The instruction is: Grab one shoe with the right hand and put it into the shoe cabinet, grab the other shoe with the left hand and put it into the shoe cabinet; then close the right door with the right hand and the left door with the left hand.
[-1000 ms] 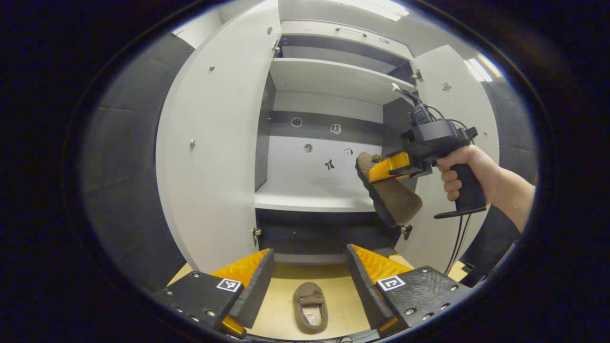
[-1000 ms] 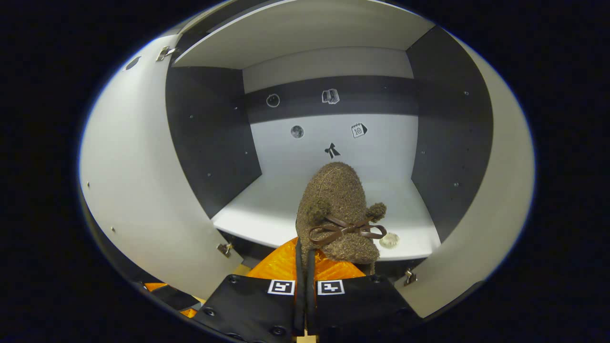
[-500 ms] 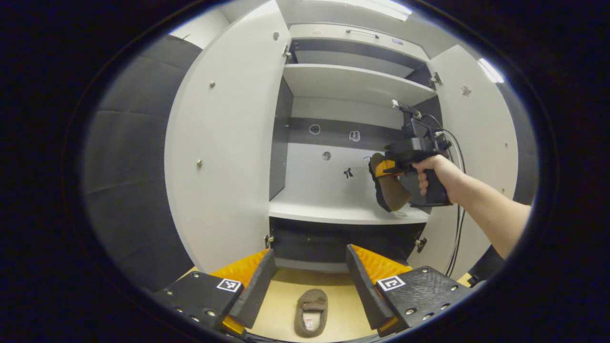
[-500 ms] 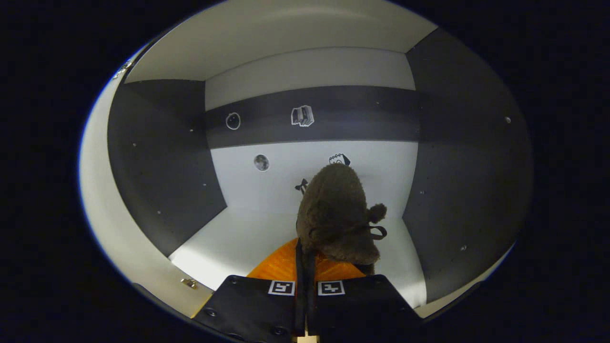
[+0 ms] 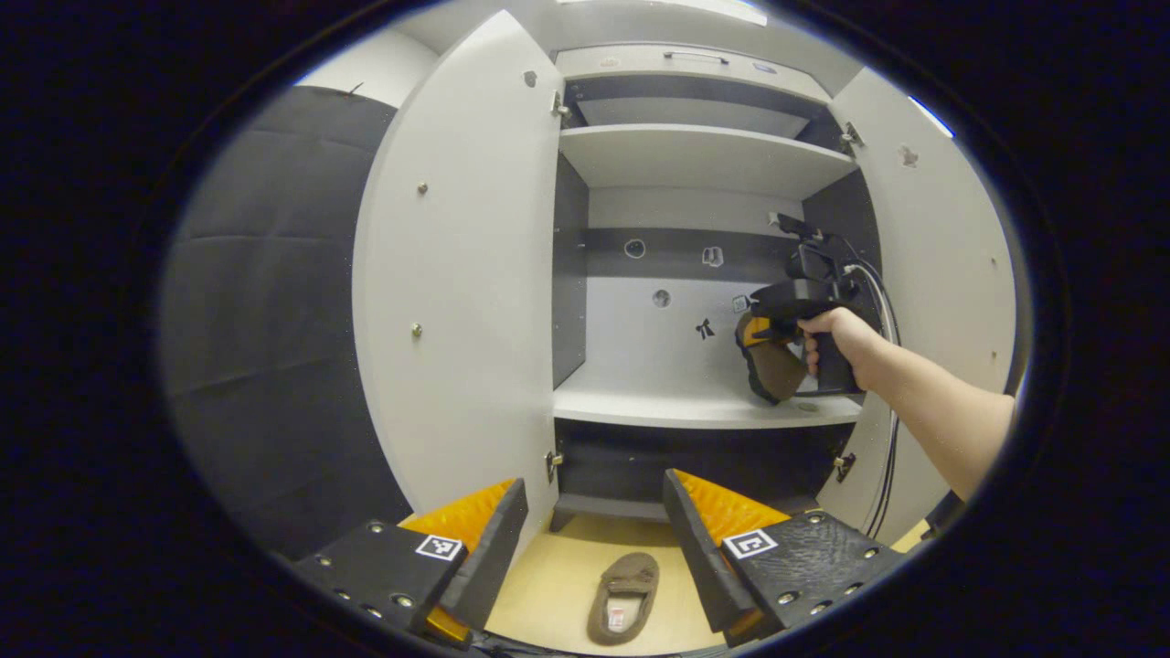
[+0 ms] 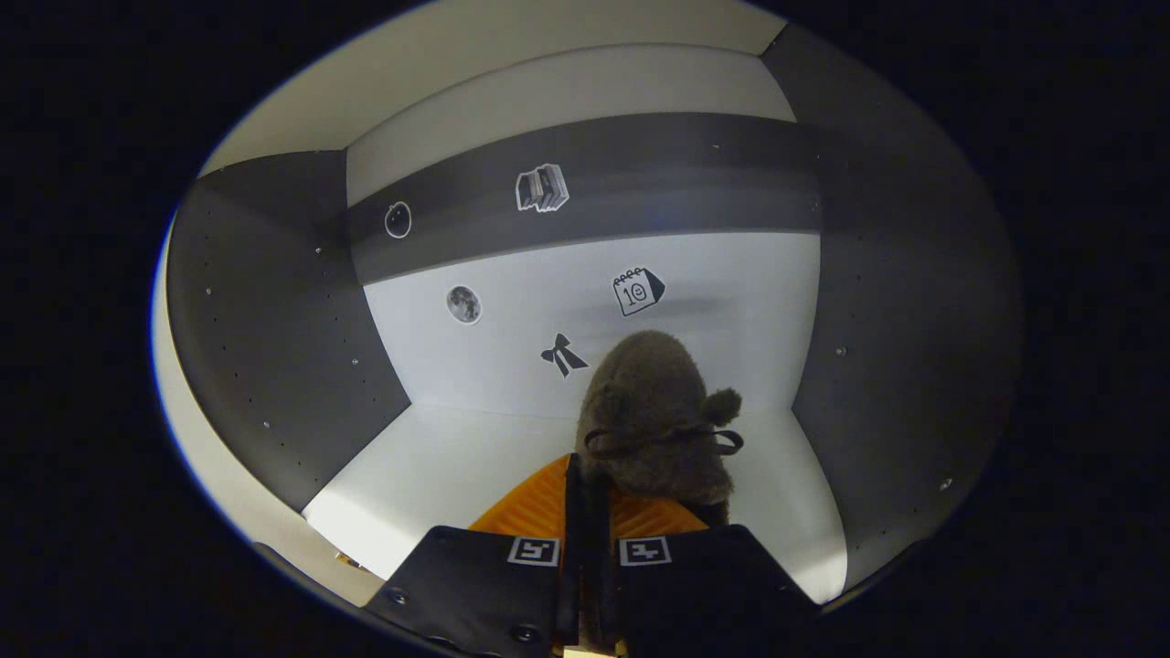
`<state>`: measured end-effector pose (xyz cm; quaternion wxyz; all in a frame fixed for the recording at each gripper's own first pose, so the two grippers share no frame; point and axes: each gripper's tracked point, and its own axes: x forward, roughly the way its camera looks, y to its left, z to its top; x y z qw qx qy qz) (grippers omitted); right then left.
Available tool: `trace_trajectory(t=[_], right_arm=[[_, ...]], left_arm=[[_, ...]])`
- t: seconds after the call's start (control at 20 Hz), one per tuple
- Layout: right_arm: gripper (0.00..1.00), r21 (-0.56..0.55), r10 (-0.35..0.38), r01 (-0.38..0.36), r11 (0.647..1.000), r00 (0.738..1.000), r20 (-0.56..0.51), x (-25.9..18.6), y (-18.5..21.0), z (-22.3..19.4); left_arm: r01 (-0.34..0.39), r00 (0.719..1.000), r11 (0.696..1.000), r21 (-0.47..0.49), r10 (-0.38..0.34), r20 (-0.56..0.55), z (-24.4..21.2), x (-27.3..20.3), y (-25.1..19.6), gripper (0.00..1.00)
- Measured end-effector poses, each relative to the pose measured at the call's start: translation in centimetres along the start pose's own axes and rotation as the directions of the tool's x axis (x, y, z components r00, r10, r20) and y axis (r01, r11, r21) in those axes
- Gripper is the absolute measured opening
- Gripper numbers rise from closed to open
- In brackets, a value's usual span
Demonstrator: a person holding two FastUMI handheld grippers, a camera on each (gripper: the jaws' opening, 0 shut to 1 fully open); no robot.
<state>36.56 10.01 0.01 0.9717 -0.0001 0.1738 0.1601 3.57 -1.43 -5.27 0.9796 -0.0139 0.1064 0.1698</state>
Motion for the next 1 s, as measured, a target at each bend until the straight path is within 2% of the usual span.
trace_trajectory(t=[0.05,0.2,0.35,0.4,0.45,0.5,0.65,0.9,1.0], right_arm=[[0.1,0.004,0.018,-0.018,1.0,1.0,-0.011,0.3,0.3,-0.2],[0.52,0.035,0.097,-0.095,0.995,0.993,-0.061,0.1,2.0,-1.0],[0.97,0.038,0.127,-0.125,0.991,0.989,-0.075,-1.3,3.0,-1.1],[0.98,0.023,0.12,-0.119,0.993,0.99,-0.069,-2.0,3.2,-1.1],[0.92,-0.002,0.117,-0.117,0.993,0.992,-0.056,-2.6,3.5,-1.1],[0.98,-0.039,0.118,-0.12,0.992,0.992,-0.044,-3.3,4.0,-1.2],[0.98,-0.127,0.105,-0.104,0.986,0.994,0.001,-5.3,4.2,-1.3],[0.98,-0.079,0.098,-0.096,0.992,0.995,0.029,-9.0,3.9,-2.2],[0.98,-0.067,0.076,-0.072,0.995,0.995,0.061,-11.0,3.4,-3.0]], left_arm=[[-0.011,1.0,1.0,0.0,0.011,-0.008,-0.3,-0.1,0.0,0.87],[-0.018,1.0,1.0,0.002,0.018,-0.022,-0.8,-0.6,-0.7,0.87],[-0.023,0.999,0.999,0.034,0.024,-0.031,-1.6,-0.8,-1.5,0.87],[-0.024,0.999,0.999,0.044,0.026,-0.038,-2.0,-0.7,-1.7,0.87],[-0.023,0.998,0.998,0.054,0.025,-0.05,-2.6,-0.8,-1.9,0.87],[-0.018,0.998,0.998,0.06,0.021,-0.065,-3.1,-0.7,-2.2,0.87],[0.013,0.996,0.999,0.05,-0.009,-0.091,-4.3,-0.7,-2.6,0.87],[0.092,0.987,0.992,0.092,-0.079,-0.138,-6.2,1.2,-1.4,0.87],[0.157,0.974,0.981,0.11,-0.135,-0.184,-7.8,2.1,-1.3,0.87]])
